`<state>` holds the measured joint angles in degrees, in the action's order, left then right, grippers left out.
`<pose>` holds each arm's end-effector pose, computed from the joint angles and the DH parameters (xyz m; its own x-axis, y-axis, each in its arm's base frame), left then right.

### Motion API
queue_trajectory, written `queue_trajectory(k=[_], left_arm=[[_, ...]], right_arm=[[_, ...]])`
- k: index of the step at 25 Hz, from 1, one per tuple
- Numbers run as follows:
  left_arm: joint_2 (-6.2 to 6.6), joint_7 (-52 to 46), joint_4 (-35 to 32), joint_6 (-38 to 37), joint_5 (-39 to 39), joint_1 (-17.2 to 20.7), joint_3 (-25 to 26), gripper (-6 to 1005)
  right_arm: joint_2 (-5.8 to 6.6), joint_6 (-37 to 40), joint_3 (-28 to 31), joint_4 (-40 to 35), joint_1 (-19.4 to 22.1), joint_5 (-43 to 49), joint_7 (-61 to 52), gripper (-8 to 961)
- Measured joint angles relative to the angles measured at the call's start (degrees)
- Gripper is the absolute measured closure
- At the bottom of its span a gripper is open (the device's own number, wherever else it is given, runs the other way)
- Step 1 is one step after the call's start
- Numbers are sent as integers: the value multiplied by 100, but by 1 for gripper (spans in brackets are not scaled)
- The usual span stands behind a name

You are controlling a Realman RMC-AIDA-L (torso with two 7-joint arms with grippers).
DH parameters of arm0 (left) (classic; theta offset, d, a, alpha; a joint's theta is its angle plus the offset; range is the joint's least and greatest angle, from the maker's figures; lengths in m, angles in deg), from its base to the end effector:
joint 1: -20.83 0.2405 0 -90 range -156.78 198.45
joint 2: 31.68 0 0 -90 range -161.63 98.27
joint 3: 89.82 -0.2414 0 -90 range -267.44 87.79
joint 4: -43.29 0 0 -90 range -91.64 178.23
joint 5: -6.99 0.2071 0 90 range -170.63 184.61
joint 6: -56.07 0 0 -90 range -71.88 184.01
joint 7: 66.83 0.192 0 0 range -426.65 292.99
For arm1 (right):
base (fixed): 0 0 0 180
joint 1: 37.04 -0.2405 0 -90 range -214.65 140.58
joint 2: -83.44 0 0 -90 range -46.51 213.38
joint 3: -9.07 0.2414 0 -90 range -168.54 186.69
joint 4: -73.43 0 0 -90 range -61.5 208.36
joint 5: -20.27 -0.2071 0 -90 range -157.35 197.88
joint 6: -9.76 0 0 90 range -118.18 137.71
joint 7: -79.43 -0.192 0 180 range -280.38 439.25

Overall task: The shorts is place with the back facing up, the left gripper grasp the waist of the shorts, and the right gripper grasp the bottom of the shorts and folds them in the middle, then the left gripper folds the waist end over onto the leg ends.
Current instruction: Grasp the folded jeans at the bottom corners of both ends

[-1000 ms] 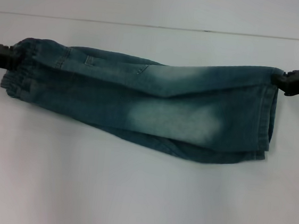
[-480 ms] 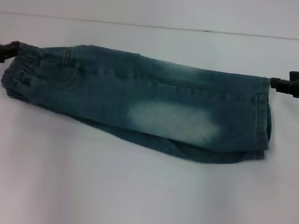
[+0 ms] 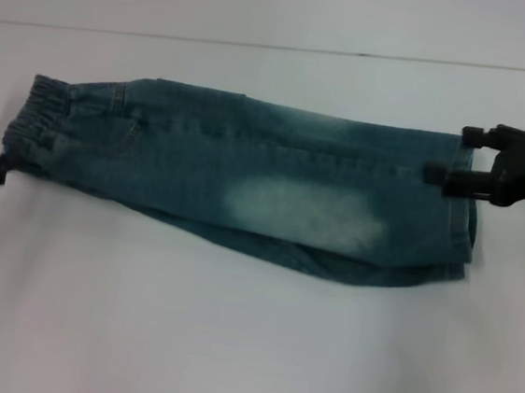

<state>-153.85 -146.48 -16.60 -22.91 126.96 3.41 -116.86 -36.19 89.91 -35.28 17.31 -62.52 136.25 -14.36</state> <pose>-0.3301 0.3340 0.0641 0.8299 0.3530 0.4320 0.5571 -0.5642 -0.6094 0.2458 0.3703 0.0128 0.8134 -0.3818 -0.4390 -0.5483 -0.7554 -0.3588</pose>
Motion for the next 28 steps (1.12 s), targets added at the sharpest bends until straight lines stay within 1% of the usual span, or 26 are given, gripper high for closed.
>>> queue_trajectory(k=[1, 4, 7, 8, 11, 16, 22, 28], left_arm=[[-11, 144, 66, 1, 0, 27, 25, 156], [-53, 522, 375, 332, -39, 48, 39, 110], [-8, 627, 749, 732, 15, -68, -6, 65], [2, 662, 834, 842, 29, -103, -9, 67], [25, 774, 1071, 1210, 53, -217, -35, 71], [74, 872, 1478, 1819, 150, -460, -243, 79], [142, 962, 1848, 2279, 173, -706, -449, 89], [287, 992, 2310, 2643, 242, -984, -462, 98]], right_arm=[[-4, 39, -14, 22, 6, -17, 22, 122], [-28, 216, -69, 63, 23, -33, 60, 66], [-40, 504, -86, 171, 39, -101, 179, 17], [-40, 556, -87, 208, 44, -138, 230, 1], [-39, 658, -87, 367, 91, -279, 400, 2], [-43, 784, -61, 494, 133, -384, 495, 2], [-43, 848, -65, 537, 141, -437, 488, 2], [-46, 855, -81, 545, 113, -437, 465, 1]])
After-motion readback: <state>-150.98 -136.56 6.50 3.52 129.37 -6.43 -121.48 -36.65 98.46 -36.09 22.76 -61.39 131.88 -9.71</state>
